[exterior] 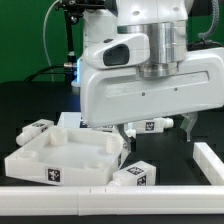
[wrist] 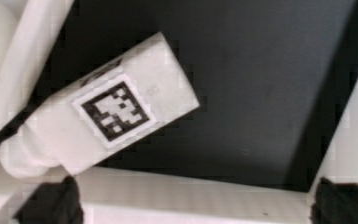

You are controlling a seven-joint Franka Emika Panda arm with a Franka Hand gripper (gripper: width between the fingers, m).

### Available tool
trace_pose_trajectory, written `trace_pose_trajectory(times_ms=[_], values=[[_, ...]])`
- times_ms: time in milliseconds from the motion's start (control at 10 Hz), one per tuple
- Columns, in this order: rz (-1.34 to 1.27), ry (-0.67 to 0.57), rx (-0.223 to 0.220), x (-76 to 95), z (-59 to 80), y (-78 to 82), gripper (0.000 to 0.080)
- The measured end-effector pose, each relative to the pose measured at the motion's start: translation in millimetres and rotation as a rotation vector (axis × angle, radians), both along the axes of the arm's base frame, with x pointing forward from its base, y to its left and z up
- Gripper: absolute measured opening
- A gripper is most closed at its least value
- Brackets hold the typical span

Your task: Assemble square table

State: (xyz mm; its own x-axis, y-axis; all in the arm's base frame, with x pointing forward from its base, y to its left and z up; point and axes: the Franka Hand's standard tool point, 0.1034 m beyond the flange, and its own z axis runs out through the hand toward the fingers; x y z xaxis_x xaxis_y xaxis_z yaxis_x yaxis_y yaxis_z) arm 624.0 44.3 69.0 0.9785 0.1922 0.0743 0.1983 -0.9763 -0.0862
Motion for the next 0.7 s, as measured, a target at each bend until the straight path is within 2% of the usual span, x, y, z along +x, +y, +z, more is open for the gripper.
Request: trace_pose_trajectory(times_ms=[100,200,300,400,700], values=[[-0.02,-0.004,0.002,0.3,-0.2,0.0,0.065],[-0.181,-0.046,0.016,-0.5,-4.4,-0.5,0.065],[-0.329,-0.055,0.035,-10.8,-14.0,3.5,0.065],[-0.308,-0.033,0.035,-15.8,-17.3,2.3,0.065],[-0.308,-0.034,0.036,-14.5,-17.6,3.2,0.065]])
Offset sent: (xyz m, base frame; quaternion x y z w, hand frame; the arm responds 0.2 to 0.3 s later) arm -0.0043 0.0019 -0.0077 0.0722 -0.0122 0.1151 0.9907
